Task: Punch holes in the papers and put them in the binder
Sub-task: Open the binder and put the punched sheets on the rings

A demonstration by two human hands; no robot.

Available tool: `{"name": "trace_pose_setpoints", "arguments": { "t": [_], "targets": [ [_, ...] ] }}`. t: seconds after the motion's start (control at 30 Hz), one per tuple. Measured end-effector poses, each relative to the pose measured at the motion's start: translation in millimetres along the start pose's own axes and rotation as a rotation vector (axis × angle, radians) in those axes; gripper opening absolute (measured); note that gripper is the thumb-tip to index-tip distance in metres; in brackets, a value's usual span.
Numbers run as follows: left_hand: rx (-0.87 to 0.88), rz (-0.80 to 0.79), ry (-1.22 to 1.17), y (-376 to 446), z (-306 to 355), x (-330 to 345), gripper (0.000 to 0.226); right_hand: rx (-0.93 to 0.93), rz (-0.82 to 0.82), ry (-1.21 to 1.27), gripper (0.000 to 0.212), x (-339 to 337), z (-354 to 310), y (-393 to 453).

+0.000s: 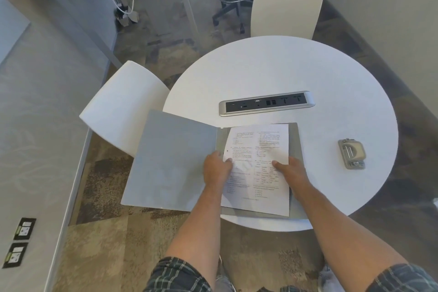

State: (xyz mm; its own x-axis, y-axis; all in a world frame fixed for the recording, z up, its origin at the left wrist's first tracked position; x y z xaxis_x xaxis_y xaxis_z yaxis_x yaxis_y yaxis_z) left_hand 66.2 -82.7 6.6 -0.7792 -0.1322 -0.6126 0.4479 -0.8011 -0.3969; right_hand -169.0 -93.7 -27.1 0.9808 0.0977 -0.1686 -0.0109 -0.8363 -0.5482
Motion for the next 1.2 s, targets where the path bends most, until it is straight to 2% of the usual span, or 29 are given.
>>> {"name": "trace_pose_setpoints", "arguments": {
  "t": [0.07, 0.13, 0.27, 0.47, 0.67, 0.77, 0.87, 0.97, 1.03, 1.2],
  "targets": [
    [-0.038, 0.008, -0.08, 7.9, -6.2, -0.4, 0.005, -0.008, 0.046, -0.027, 0.009, -2.4, 0.9, -0.3],
    [-0.065, 0.008, -0.153, 16.0, -11.6, 1.7, 0.008, -0.005, 0.089, -0.061, 0.007, -4.9, 6.0, 3.4],
    [-0.132, 0.018, -0.245, 20.9, -10.2, 6.2, 0.018, 0.015, 0.109, -0.173, 0.019, -10.8, 16.1, 13.8],
    [-0.213, 0.022, -0.344, 28.2, -10.5, 12.4, 0.038, 0.036, 0.105, -0.193, 0.015, -18.8, 16.3, 17.6],
    [-0.299, -0.026, -0.476, 28.9, -7.9, 20.2, 0.022, 0.042, 0.123, -0.22, 0.015, -20.6, 18.6, 20.1],
    [-0.37, -0.01, -0.565, 29.3, -8.2, 24.2, 0.015, 0.076, 0.154, -0.201, 0.028, -22.5, 24.9, 23.5],
    [-0.43, -0.008, -0.649, 31.7, -11.3, 28.1, 0.021, 0.093, 0.182, -0.207, 0.04, -24.6, 30.0, 26.1],
    [-0.45, -0.009, -0.662, 31.3, -11.3, 29.6, 0.024, 0.111, 0.186, -0.206, 0.046, -26.2, 30.1, 27.1],
    [-0.437, 0.0, -0.646, 30.3, -10.1, 30.4, 0.016, 0.128, 0.185, -0.184, 0.041, -27.0, 29.9, 27.3],
    [-0.294, 0.022, -0.453, 25.4, -2.1, 30.0, 0.019, 0.099, 0.154, -0.147, 0.03, -27.0, 32.2, 24.1]
  ]
}}
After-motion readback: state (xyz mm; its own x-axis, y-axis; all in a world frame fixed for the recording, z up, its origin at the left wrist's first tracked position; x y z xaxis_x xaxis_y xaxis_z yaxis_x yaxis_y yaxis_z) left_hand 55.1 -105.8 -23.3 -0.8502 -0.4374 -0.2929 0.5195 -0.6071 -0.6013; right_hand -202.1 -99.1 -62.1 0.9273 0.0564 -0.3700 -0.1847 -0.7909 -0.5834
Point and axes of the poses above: each hand's wrist, its own y-axis towards the middle knuckle, its own x-axis out of the palm, z = x × y, the point moved 2 cm from there along y, towards the middle knuckle, and after that the axes turned 10 degrees about -y, right-handed, at the moved point
